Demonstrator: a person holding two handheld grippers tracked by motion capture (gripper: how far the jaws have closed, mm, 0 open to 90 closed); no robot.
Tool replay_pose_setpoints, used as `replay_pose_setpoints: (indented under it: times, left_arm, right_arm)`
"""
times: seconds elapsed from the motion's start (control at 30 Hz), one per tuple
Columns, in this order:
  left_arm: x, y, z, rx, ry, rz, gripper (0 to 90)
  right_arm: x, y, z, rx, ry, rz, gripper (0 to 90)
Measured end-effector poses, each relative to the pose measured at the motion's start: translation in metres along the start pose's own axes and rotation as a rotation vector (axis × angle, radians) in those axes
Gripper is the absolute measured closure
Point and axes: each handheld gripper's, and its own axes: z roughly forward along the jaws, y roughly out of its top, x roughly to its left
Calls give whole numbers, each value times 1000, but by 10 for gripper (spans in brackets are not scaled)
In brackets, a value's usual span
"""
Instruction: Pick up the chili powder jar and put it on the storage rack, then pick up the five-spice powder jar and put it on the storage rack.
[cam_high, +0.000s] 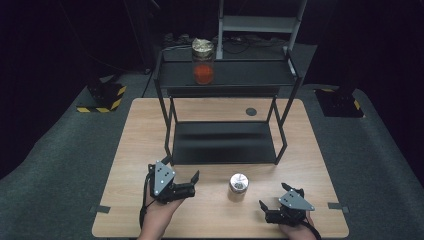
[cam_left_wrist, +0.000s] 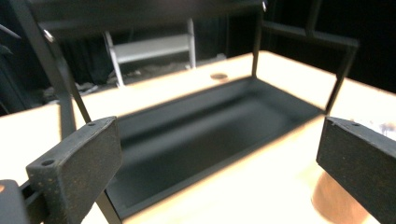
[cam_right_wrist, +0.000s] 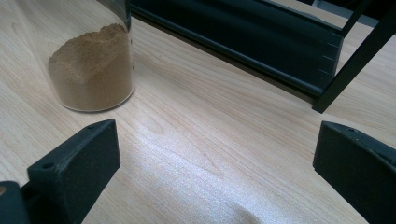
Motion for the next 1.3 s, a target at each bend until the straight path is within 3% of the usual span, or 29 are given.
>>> replay_pose_setpoints:
  times: [0.17, 0.4, 0.67, 0.9, 1.3]
  left_arm:
    - [0, -26, 2, 84, -14, -3, 3]
    - [0, -48, 1, 147, -21, 11, 3]
    - [-4, -55, 7, 261, -4, 71, 3]
    - [-11, -51, 11, 291, 8, 143, 3]
    - [-15, -53, 10, 287, 20, 168, 10]
  right_arm:
    - [0, -1, 0, -4, -2, 2, 0]
    - [1, 0, 0, -2, -5, -2, 0]
    - [3, 0, 0, -2, -12, -13, 0]
    - [3, 0, 0, 0, -14, -11, 0]
    - [7, -1, -1, -10, -15, -40, 0]
